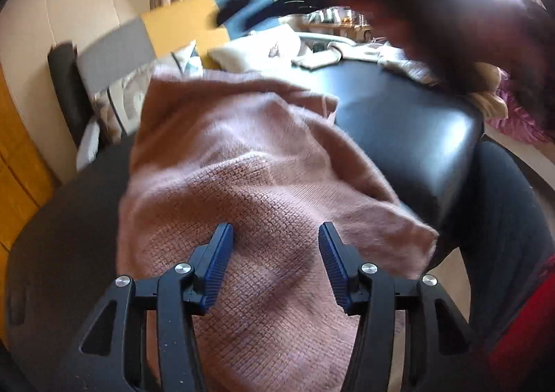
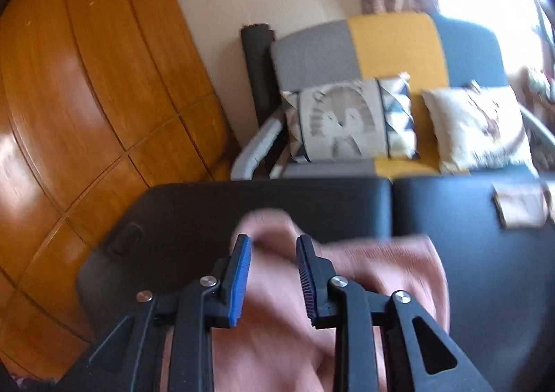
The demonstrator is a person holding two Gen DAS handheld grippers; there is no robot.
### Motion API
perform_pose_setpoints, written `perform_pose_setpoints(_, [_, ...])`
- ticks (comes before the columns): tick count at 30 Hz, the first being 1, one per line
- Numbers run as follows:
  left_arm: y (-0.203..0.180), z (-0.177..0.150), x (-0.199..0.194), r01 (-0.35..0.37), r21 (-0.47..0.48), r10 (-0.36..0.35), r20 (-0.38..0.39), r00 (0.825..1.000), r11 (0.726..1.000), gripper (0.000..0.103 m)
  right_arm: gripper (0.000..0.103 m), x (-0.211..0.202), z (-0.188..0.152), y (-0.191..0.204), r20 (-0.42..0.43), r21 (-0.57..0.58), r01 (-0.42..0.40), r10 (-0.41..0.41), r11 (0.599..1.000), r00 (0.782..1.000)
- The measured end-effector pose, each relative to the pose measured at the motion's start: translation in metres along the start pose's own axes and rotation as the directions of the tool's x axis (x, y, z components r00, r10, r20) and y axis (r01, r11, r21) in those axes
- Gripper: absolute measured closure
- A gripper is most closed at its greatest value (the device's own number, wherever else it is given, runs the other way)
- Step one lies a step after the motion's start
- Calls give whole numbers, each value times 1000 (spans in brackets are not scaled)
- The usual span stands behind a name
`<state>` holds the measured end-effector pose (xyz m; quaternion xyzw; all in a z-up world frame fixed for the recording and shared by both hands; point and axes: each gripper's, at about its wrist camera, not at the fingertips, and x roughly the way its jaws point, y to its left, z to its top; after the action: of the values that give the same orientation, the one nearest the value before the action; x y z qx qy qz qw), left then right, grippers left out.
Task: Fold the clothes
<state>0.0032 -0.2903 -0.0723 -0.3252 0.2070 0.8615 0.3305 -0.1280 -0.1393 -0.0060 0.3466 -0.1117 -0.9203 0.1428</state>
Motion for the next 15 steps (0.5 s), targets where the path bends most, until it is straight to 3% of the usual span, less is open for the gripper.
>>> perform_pose_setpoints(4, [-15, -4, 14, -13, 37, 13, 8, 1000, 999, 31, 69, -8, -48, -31, -114, 99, 21, -10, 995, 993])
perform_pose_setpoints(6, [-23, -6, 19, -46, 72, 45, 6, 999, 996, 30, 69, -5, -70, -43, -162, 146, 14, 10, 989, 987])
perform_pose_setpoints(8, [-26, -5, 17, -55, 70, 54, 12, 998, 996, 30, 69, -4, -83, -46, -149, 187, -50, 78, 981, 986])
perform_pose_setpoints(11, [-26, -2, 7, -46, 53, 45, 26, 999, 998, 30, 69, 6, -86, -44, -138, 238, -130, 166, 963, 976])
perform_pose_setpoints(15, [-25, -6, 3, -98, 53, 97, 11, 995, 994, 30, 69, 33, -76, -35, -195, 272, -138, 195, 952, 961])
